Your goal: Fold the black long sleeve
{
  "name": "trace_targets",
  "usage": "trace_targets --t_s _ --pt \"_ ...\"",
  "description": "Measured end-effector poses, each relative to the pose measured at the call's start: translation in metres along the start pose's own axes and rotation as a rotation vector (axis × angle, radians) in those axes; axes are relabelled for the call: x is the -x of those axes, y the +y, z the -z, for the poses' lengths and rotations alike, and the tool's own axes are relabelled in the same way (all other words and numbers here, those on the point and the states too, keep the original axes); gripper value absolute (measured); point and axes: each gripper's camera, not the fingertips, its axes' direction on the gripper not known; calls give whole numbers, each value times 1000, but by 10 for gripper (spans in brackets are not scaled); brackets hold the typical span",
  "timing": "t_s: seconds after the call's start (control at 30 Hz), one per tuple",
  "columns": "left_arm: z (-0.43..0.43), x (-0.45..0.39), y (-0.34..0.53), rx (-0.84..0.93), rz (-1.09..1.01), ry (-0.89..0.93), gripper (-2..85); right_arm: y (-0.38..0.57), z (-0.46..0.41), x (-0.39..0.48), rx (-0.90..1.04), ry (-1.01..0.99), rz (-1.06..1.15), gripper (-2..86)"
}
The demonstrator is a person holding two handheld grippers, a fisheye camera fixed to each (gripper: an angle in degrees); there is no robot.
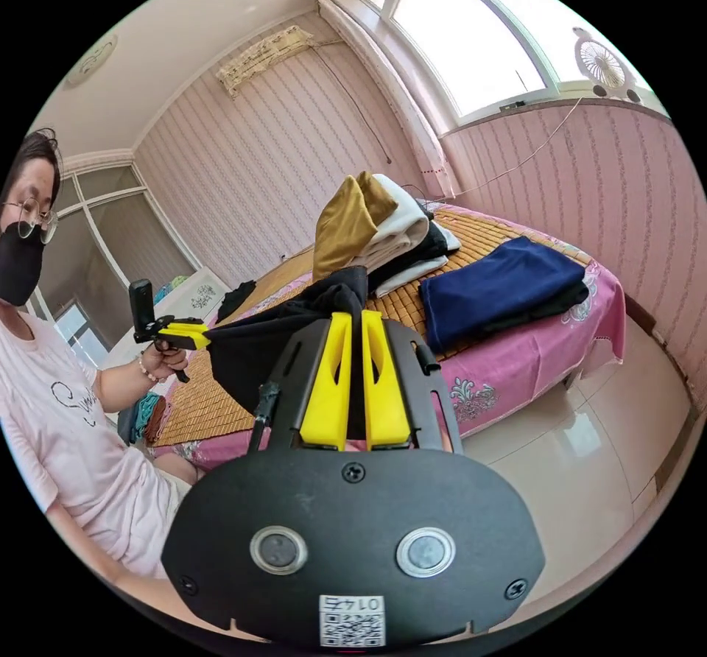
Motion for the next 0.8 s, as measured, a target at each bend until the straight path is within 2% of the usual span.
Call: trace_targets --t_s 0.13,0.2,0.27,0.33,0.43,0.57,0.63,0.7,0.8 --pt "-35 54 -95 -47 23 -8 -3 -98 -13 -46 109 62 -47 36" --pt "-70 107 -151 -59 158 -68 12 -158 -51 -87 223 203 -164 69" --pt "-100 145 -172 -27 260 -138 33 -177 -82 -110 314 325 -265 88" --pt "-123 180 -164 58 405 -115 45 -173 -107 -114 399 368 -304 87" --pt "-123 200 -107 171 478 -40 44 -131 -125 -78 357 361 -198 85" --pt "-42 158 41 232 460 -48 20 1 -126 9 364 307 10 81" --pt "11 120 119 264 472 -104 9 61 -123 42 436 323 28 76" --pt "90 62 219 278 574 -184 -2 122 -111 83 515 319 7 63" --pt "198 -17 317 216 732 -365 -8 151 -104 140 539 292 48 60"
